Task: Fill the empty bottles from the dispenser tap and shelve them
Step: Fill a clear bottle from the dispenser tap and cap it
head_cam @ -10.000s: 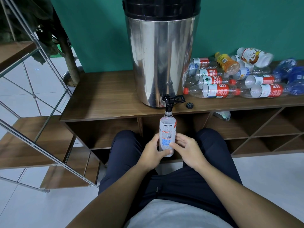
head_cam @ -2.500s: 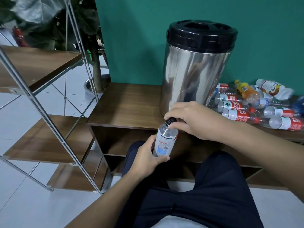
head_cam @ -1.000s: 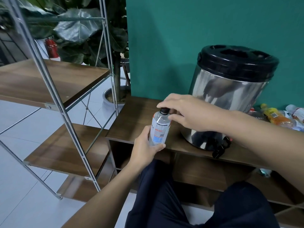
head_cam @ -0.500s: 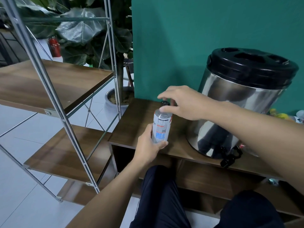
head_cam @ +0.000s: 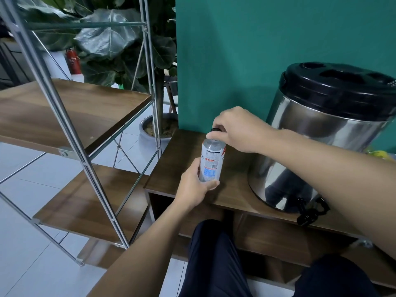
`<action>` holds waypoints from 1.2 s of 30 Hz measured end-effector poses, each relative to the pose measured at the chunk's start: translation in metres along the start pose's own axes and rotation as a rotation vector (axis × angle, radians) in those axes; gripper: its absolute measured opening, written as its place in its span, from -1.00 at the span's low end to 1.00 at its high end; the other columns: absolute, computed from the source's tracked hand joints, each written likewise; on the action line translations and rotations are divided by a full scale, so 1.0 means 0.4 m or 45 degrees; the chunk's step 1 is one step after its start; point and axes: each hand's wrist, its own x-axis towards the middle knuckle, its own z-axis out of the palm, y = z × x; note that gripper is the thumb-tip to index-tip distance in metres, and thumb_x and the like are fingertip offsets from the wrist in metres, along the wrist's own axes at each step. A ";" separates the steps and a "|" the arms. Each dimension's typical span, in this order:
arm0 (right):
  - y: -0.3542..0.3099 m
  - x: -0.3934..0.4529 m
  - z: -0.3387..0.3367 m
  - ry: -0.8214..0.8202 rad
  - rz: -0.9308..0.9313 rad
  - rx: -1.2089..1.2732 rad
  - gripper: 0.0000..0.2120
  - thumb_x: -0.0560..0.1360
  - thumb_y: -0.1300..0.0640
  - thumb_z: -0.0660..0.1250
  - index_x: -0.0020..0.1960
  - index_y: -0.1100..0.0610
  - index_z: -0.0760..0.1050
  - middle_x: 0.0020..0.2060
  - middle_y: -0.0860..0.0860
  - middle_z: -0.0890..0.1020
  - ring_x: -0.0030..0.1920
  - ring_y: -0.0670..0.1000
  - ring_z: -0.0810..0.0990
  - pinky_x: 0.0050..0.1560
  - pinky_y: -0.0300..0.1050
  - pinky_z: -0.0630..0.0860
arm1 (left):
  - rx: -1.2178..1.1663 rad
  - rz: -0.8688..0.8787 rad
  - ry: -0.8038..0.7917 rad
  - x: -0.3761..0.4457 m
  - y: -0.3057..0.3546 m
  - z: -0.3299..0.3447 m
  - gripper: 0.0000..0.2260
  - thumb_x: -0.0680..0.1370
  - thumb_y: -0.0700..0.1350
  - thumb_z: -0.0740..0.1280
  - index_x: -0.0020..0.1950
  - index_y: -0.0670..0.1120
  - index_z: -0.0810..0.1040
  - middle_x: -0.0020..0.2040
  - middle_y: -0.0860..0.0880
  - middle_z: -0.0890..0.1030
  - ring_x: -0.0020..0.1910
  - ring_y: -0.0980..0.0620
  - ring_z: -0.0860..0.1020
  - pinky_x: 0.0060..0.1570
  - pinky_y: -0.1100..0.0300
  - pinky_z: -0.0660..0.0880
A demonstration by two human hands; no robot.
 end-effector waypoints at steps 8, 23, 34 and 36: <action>0.024 0.035 -0.003 -0.128 -0.127 -0.022 -0.84 0.76 0.06 0.30 0.22 0.07 0.63 0.06 0.02 0.57 0.09 0.13 0.54 0.13 0.17 0.56 | -0.027 0.009 -0.014 0.042 -0.018 -0.016 -0.36 0.50 -0.07 0.71 0.48 0.18 0.50 0.38 0.20 0.68 0.32 0.19 0.66 0.33 0.06 0.68; 0.056 0.050 0.020 -0.051 -0.107 0.157 -0.78 0.73 0.01 0.37 0.33 0.01 0.65 -0.11 -0.14 0.52 -0.07 0.01 0.53 0.03 0.05 0.53 | -0.026 -0.012 -0.013 0.051 -0.006 -0.022 -0.32 0.54 -0.12 0.68 0.57 0.16 0.45 0.49 0.15 0.62 0.44 0.13 0.60 0.26 0.22 0.60; -0.001 0.054 0.088 0.224 0.230 -0.011 -0.45 0.67 -0.30 0.34 -0.23 0.14 0.53 -0.32 0.02 0.50 -0.21 0.14 0.56 -0.21 0.03 0.42 | 0.063 0.005 0.095 0.042 -0.006 -0.005 -0.34 0.52 -0.06 0.69 0.53 0.14 0.47 0.38 0.15 0.68 0.34 0.10 0.66 0.33 0.01 0.68; -0.005 0.051 0.093 0.261 0.266 0.058 -0.46 0.66 -0.30 0.37 -0.22 0.16 0.54 -0.33 0.02 0.51 -0.23 0.13 0.57 -0.23 0.03 0.44 | 0.087 -0.001 0.106 0.042 -0.004 -0.005 -0.34 0.52 -0.05 0.70 0.52 0.13 0.47 0.37 0.13 0.68 0.33 0.09 0.67 0.32 0.01 0.68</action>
